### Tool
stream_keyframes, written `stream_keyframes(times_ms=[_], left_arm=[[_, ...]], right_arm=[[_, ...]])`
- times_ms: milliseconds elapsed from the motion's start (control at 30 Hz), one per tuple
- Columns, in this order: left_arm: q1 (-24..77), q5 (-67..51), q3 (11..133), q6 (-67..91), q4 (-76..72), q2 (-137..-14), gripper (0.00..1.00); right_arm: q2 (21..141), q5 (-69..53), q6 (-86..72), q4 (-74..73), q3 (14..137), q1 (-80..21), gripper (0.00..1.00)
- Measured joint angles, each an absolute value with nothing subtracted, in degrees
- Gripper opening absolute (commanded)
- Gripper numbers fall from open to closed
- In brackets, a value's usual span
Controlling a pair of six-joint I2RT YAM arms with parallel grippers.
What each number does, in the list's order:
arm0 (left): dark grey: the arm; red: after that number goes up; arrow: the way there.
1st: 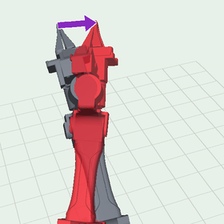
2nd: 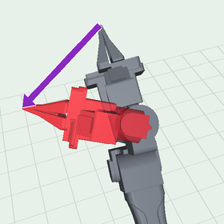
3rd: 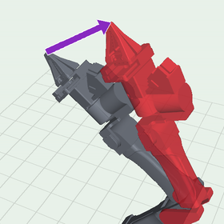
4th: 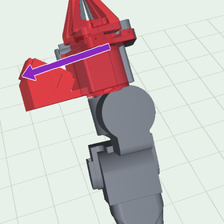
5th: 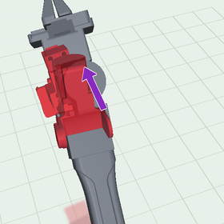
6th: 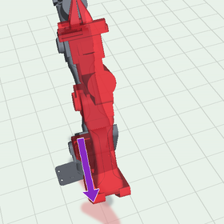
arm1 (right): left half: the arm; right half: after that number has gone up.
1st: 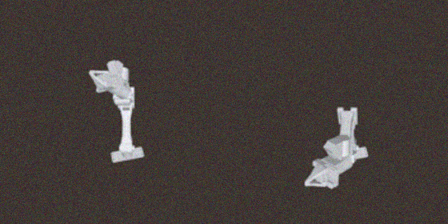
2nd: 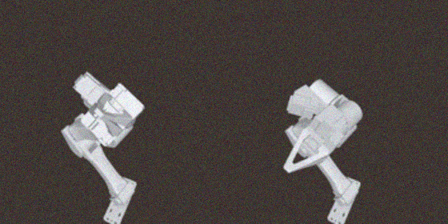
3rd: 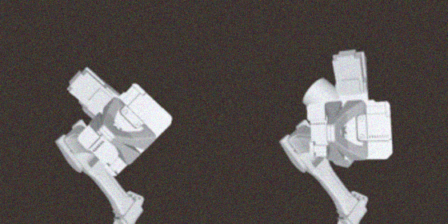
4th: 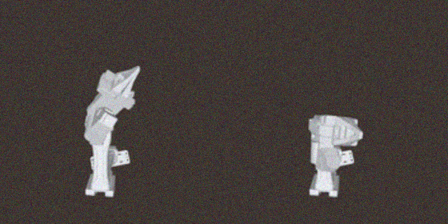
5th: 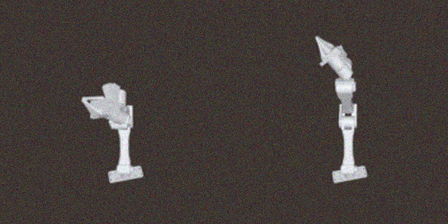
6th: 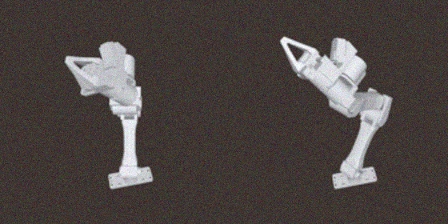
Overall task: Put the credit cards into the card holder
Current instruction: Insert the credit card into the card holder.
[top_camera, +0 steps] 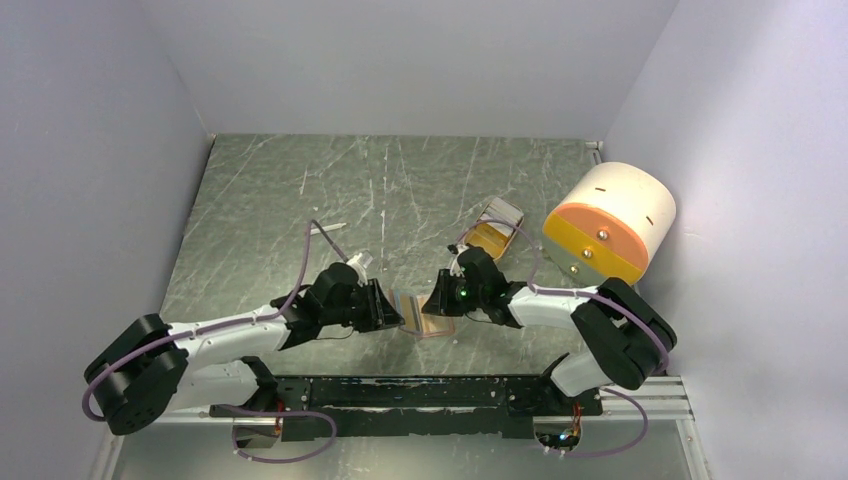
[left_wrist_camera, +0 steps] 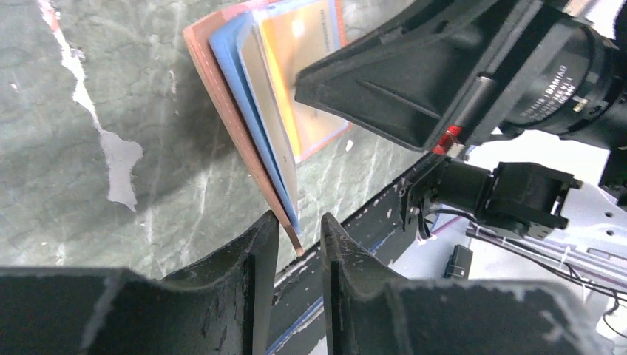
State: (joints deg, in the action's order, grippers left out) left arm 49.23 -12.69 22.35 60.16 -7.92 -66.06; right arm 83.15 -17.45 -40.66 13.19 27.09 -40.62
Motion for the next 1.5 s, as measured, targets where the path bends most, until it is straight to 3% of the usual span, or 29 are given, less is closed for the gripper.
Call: stream_keyframes(times_ms=[233, 400, 500, 1167, 1500], left_arm=[[49.23, -11.33, 22.98, 59.48, -7.42, -69.38, 0.31], [49.23, -10.63, 24.21, 58.96, -6.9, -69.97, 0.14], [49.23, -10.26, 25.41, 58.61, -7.25, -69.97, 0.09], [49.23, -11.57, 26.65, 57.3, -10.41, -72.34, 0.09], [49.25, -14.87, 25.61, 56.34, -15.84, -74.89, 0.19]], right_arm=[[83.11, -17.61, -41.12, 15.0, 26.33, -40.62, 0.2], [82.54, -17.69, -41.34, 15.64, 25.47, -40.62, 0.2], [82.54, -17.8, -41.34, 15.64, 25.47, -40.62, 0.2], [82.54, -19.22, -43.13, 18.79, 23.68, -40.64, 0.21], [82.63, -19.99, -44.4, 21.52, 22.02, -40.84, 0.21]])
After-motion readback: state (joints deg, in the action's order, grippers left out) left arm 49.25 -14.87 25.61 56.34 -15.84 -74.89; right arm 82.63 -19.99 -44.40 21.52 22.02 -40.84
